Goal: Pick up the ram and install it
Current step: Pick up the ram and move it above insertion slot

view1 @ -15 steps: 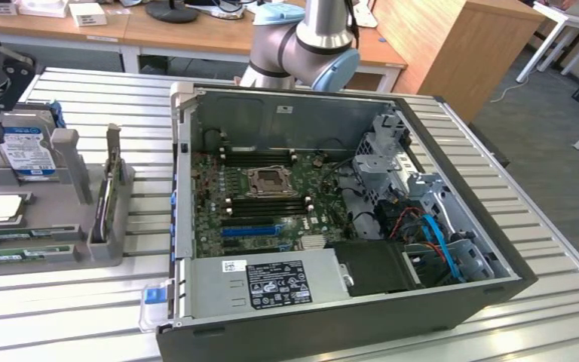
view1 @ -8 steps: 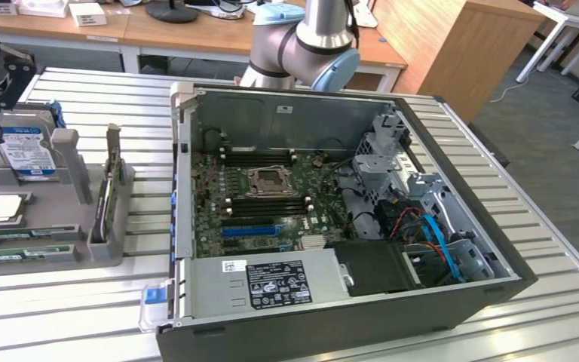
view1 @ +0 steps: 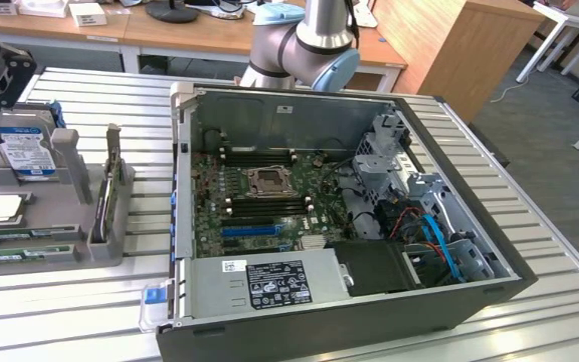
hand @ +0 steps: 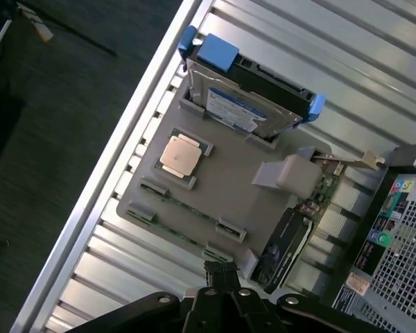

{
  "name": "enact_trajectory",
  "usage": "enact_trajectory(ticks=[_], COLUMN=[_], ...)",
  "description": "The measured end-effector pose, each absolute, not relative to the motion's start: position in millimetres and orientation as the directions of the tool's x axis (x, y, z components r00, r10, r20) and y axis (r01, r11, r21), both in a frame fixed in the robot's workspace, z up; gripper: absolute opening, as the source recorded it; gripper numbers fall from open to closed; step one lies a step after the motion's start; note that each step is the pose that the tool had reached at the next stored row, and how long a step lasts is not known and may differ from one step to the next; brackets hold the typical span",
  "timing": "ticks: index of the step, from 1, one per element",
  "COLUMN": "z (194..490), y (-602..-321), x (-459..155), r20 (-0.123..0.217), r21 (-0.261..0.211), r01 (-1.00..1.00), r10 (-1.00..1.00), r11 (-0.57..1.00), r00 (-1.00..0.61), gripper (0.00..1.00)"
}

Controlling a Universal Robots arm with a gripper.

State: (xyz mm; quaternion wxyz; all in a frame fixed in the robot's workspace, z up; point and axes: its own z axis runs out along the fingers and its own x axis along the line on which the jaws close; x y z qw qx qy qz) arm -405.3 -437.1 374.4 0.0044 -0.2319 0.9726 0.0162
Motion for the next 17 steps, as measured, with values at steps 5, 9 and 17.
enact_trajectory(ticks=[5,9,17], z=[374.3,374.2,373.9], y=[-437.1,-437.1,-437.1], x=[-405.3,-405.3,-405.3], r20=[-0.014,-0.013,-0.005], r21=[0.026,0.024,0.015], r01=[-0.53,-0.591,-0.699], r10=[-0.53,-0.591,-0.699], r11=[0.848,0.807,0.715], r00=[-0.848,-0.807,-0.715], gripper=[0.11,0.11,0.11])
